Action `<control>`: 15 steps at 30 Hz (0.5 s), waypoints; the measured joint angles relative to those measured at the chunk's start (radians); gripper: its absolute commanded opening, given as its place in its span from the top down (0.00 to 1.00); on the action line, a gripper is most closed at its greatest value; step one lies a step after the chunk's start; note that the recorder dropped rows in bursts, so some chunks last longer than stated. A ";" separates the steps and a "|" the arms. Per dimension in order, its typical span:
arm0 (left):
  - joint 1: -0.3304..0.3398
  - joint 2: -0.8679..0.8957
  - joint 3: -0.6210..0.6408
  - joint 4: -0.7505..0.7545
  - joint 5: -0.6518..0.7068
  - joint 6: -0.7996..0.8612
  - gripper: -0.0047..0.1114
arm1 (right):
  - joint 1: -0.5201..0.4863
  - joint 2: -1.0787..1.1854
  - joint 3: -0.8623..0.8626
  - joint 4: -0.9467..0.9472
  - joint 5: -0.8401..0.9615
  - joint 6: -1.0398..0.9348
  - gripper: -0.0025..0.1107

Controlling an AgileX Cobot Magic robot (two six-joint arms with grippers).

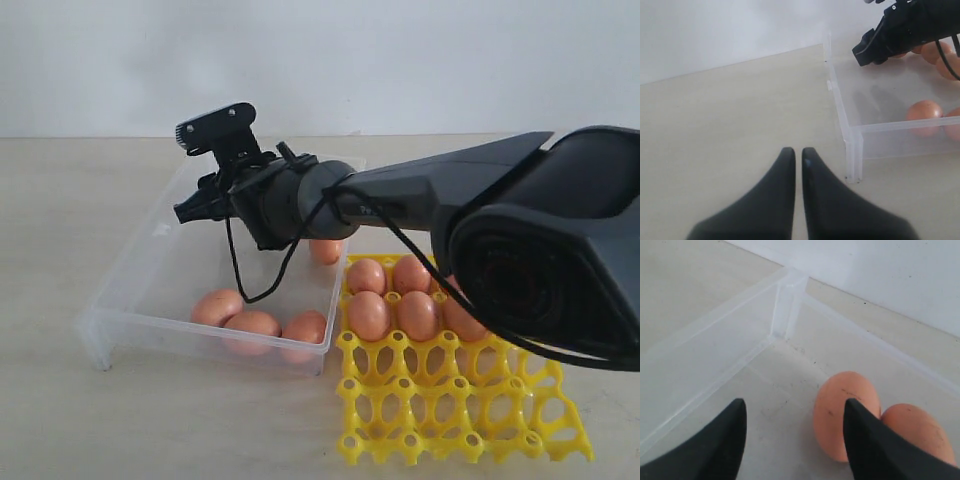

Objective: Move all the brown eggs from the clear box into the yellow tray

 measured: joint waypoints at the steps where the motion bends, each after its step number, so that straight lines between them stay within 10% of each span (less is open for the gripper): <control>1: 0.000 0.000 0.000 0.000 0.000 0.000 0.92 | 0.000 0.012 -0.013 0.000 -0.003 0.004 0.53; 15: 0.000 0.000 0.000 0.000 0.000 0.000 0.92 | 0.000 0.086 -0.052 0.013 -0.111 0.046 0.57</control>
